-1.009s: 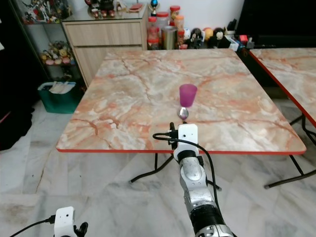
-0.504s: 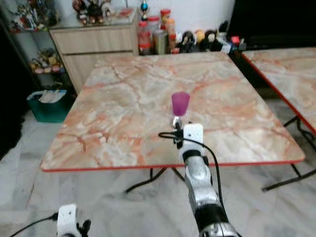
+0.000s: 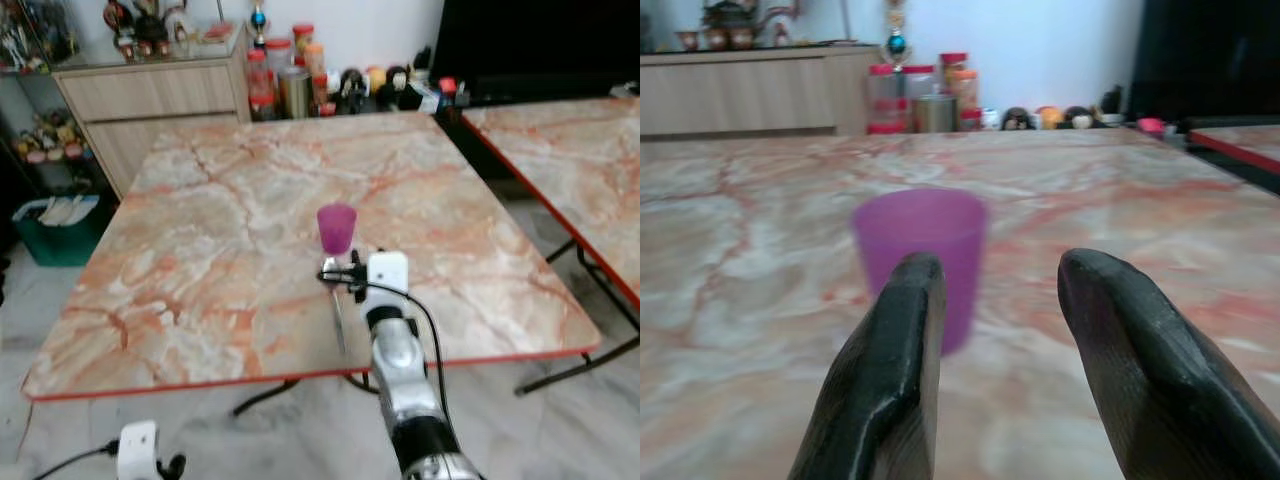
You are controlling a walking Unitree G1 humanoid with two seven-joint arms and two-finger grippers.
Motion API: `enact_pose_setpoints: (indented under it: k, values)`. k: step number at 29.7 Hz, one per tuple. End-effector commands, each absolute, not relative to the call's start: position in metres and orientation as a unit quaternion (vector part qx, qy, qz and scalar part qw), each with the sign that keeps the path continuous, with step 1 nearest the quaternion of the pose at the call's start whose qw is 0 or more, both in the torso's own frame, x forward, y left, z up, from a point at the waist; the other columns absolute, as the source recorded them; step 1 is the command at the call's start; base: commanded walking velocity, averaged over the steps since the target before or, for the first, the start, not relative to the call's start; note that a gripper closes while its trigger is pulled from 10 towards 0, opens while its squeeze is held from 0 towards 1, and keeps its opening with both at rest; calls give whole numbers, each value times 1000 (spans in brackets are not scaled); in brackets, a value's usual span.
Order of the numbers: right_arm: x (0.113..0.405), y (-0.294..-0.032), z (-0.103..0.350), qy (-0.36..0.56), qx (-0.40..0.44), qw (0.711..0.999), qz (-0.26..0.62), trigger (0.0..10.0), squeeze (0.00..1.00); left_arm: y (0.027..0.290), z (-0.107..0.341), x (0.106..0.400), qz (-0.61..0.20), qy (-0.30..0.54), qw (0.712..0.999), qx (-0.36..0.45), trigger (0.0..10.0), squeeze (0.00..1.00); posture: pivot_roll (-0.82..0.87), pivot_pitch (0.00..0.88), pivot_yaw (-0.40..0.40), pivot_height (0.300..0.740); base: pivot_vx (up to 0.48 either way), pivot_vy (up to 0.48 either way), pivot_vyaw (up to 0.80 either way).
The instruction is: Setting the table
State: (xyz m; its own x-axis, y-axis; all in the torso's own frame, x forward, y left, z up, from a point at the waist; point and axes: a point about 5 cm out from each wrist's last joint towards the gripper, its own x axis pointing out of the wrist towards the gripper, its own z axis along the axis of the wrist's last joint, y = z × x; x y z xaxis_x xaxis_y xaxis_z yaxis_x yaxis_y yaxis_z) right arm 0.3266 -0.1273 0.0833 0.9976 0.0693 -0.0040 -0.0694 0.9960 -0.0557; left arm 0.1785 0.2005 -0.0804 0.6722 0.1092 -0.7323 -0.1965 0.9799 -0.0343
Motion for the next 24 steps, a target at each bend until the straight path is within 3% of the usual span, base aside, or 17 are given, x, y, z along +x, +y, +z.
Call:
enact_pose_setpoints:
  k: [1, 12, 13, 14, 15, 20, 21, 24]
  values:
    - [326, -116, 85, -1, -24, 998, 51, 10000, 0, 210, -80, 177, 99, 395, 912, -50, 10000, 0, 76, 0, 27, 740, 0, 0, 0]
    - [320, -111, 79, 8, -30, 995, 91, 10000, 0, 209, -80, 176, 98, 396, 911, -50, 10000, 0, 74, 0, 28, 740, 0, 0, 0]
    - [319, -112, 77, 12, -30, 995, 90, 10000, 631, 209, -80, 176, 98, 396, 911, -50, 10000, 0, 75, 0, 28, 740, 0, 0, 0]
    - [319, -112, 77, 12, -30, 995, 90, 10000, 631, 209, -80, 176, 98, 396, 911, -50, 10000, 0, 75, 0, 28, 740, 0, 0, 0]
    - [318, -114, 73, 22, -34, 995, 91, 10000, 1000, 209, -80, 176, 98, 397, 911, -50, 10000, 0, 74, 0, 28, 740, 0, 0, 0]
    - [317, -121, 67, 39, -34, 995, 82, 10000, 1000, 209, -80, 176, 97, 398, 911, -50, 10000, 0, 73, 0, 30, 740, 0, 0, 0]
    - [318, -124, 66, 47, -30, 996, 75, 10000, 0, 209, -80, 177, 96, 398, 911, -50, 10000, 0, 73, 0, 30, 740, 0, 0, 0]
    - [322, -129, 64, 62, -31, 995, 68, 10000, 0, 209, -80, 177, 95, 398, 911, -50, 10000, 0, 70, 0, 34, 740, 0, 0, 0]
